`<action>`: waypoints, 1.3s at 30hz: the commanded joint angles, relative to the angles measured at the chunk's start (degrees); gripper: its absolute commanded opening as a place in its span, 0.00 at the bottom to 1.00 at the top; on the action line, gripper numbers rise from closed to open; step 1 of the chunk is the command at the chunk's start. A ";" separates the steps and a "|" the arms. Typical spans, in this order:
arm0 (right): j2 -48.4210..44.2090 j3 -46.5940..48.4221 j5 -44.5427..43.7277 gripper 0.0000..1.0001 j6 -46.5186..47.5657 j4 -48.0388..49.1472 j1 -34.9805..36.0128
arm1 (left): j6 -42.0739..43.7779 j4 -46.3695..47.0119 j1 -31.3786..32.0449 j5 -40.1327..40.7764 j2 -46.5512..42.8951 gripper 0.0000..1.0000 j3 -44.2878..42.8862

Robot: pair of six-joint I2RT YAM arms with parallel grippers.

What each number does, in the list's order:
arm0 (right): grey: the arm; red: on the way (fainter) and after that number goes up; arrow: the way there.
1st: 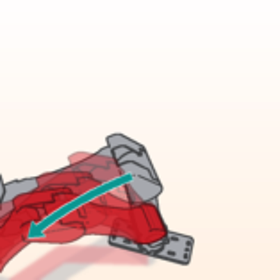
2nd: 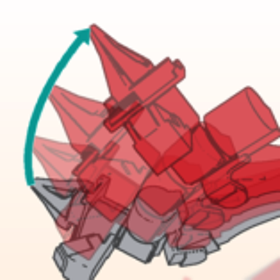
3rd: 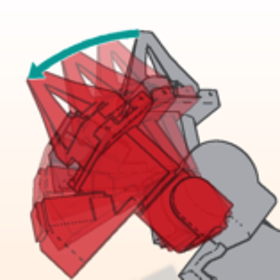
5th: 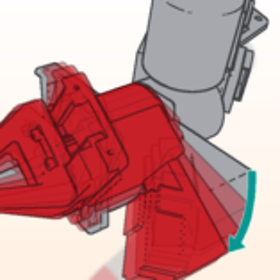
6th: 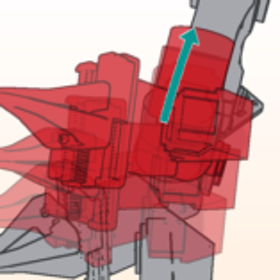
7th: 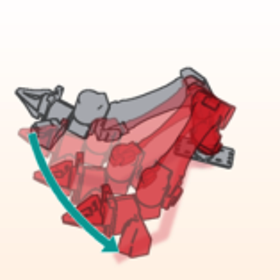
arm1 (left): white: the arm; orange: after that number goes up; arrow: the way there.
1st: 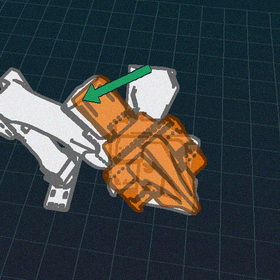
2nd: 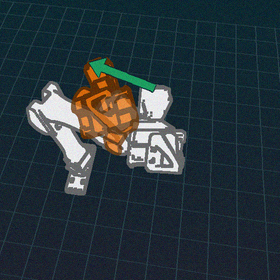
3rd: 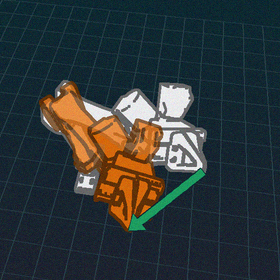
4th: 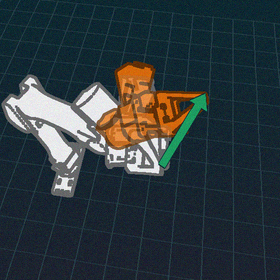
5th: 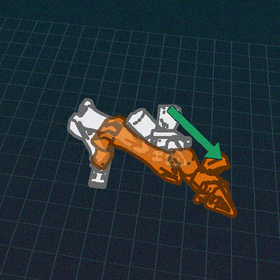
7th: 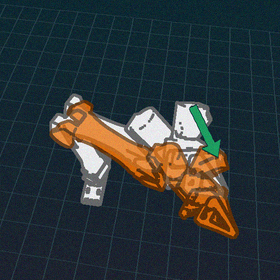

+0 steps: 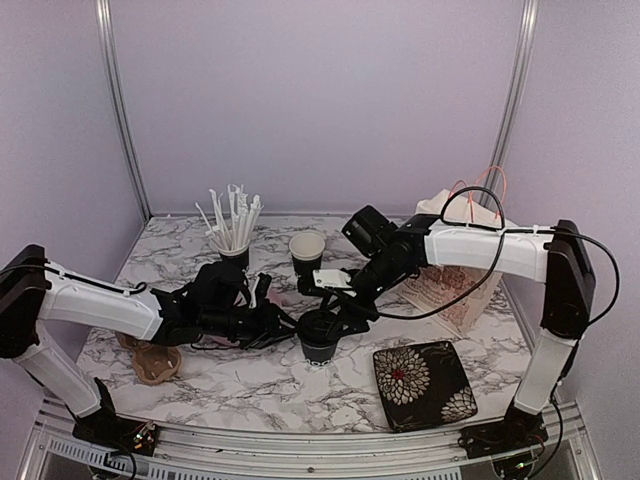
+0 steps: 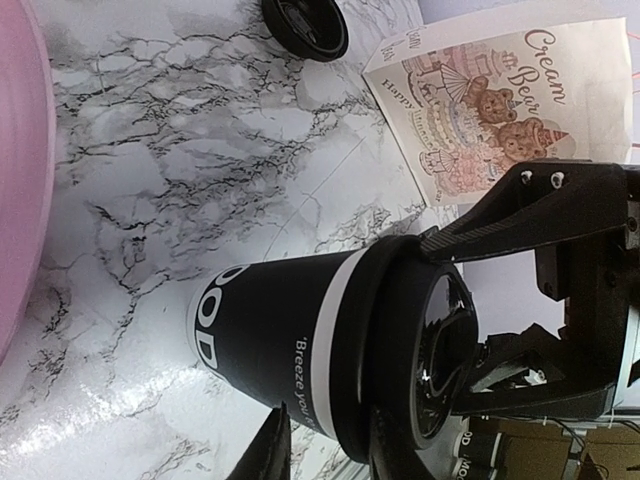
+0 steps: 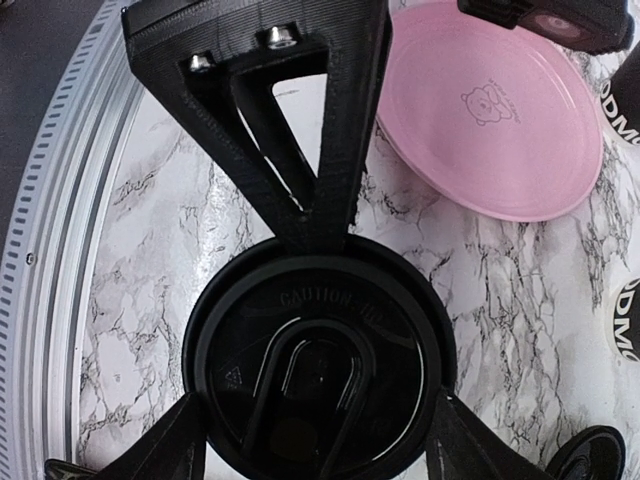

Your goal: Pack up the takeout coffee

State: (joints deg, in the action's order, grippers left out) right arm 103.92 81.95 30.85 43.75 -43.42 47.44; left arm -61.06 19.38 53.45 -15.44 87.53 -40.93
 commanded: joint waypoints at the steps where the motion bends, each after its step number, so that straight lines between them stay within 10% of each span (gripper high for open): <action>1: 2.79 -4.75 -0.27 0.66 -0.14 1.98 0.81 | 0.07 -5.13 0.43 -1.90 5.19 0.25 1.39; 14: 5.80 -11.45 0.68 0.59 -0.11 5.19 0.81 | 5.05 -13.61 -0.86 0.87 16.92 0.20 8.22; 26: 1.89 -7.25 -2.29 0.51 -3.56 6.53 -0.07 | 16.10 -22.45 1.30 10.91 -1.07 0.50 -9.66; 39: 0.32 -1.56 -5.31 0.48 -6.98 6.66 -5.32 | 20.21 -27.51 1.13 20.77 -14.30 0.57 -10.75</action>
State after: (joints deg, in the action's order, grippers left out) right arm 102.45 77.87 31.14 38.50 -35.07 44.40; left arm -43.46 -3.55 54.50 0.30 76.07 -51.18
